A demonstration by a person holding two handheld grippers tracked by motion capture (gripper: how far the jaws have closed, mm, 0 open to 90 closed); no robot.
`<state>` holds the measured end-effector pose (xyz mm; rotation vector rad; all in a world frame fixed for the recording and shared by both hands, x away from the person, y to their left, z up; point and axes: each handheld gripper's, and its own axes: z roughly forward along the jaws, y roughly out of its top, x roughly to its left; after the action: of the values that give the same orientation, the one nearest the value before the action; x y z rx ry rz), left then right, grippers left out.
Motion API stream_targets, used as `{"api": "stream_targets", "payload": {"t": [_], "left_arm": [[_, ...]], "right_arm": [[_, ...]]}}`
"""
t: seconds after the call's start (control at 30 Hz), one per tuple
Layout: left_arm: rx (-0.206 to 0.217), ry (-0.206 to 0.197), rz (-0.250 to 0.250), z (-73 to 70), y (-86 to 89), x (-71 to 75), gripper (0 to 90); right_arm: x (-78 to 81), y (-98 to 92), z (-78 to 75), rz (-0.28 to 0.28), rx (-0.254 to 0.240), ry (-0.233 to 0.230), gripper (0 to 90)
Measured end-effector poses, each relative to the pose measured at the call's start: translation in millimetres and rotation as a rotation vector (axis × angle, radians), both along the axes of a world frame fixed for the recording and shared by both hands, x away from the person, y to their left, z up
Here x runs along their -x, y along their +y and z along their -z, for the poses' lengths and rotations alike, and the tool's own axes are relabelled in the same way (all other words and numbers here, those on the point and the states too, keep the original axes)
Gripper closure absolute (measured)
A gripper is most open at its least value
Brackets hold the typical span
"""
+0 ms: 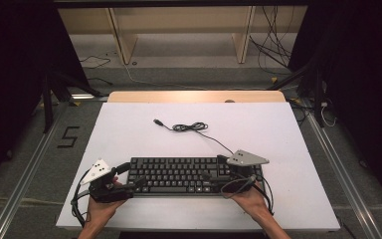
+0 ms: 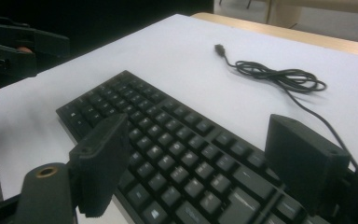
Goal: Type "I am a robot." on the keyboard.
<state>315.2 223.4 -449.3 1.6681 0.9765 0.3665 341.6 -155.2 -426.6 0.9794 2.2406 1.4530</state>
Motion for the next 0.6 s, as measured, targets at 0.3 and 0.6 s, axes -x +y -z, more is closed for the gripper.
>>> {"api": "stream_targets", "payload": {"t": [0.3,0.6], "left_arm": [[-0.003,0.006,-0.016,0.2,3.7,1.6,18.0],[-0.008,0.010,-0.017,0.5,3.2,1.9,18.0]], "right_arm": [[-15.8,31.6,4.0,-0.047,0.042,0.032,30.3],[-30.0,50.6,10.4,-0.064,0.072,0.067,42.3]]}}
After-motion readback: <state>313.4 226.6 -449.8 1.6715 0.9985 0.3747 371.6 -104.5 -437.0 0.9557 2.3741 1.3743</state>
